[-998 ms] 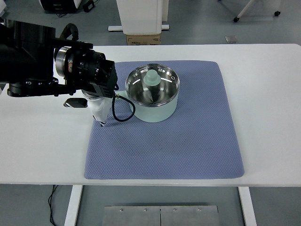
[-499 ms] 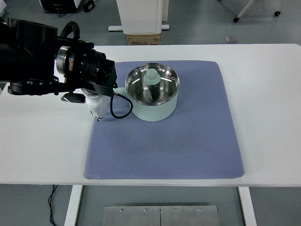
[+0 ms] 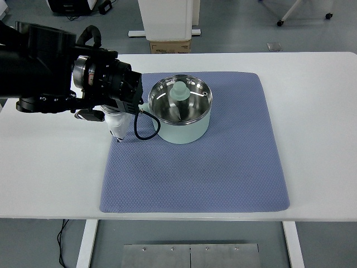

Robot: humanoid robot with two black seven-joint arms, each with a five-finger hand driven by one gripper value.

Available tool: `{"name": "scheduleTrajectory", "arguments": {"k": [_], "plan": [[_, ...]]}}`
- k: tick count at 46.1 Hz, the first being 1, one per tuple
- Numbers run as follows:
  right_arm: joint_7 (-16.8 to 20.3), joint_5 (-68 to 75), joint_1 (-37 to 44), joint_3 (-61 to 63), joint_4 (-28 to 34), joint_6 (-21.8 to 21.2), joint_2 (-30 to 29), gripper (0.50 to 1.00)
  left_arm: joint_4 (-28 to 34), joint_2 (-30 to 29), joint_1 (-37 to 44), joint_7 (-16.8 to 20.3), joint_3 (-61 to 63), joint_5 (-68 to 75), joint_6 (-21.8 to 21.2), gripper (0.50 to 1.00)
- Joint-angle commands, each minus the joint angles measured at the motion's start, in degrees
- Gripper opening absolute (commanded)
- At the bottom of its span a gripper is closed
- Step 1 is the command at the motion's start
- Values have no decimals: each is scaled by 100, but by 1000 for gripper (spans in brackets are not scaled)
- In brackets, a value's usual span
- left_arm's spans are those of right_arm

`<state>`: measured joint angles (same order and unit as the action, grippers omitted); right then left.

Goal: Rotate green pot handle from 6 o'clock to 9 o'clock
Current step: 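Keep pushing the handle around until it points toward the left arm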

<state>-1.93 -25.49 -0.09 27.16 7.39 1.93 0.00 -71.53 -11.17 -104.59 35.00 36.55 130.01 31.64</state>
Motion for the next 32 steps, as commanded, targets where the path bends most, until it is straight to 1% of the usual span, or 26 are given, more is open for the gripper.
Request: {"name": "scheduleTrajectory", "arguments": {"k": [1, 17, 27, 32], "plan": [[0, 0, 0, 0, 0, 0, 0, 1000, 8, 1, 0, 0, 45, -1, 0, 1000], [0, 0, 0, 0, 0, 0, 0, 1000, -273, -61, -53, 0, -8, -1, 0, 1000], [0, 0, 0, 0, 0, 0, 0, 1000, -317, -43, 0, 0, -271, -37, 0, 1000], [0, 0, 0, 0, 0, 0, 0, 1000, -344, -25, 35, 0, -447, -362, 106, 1000]]}}
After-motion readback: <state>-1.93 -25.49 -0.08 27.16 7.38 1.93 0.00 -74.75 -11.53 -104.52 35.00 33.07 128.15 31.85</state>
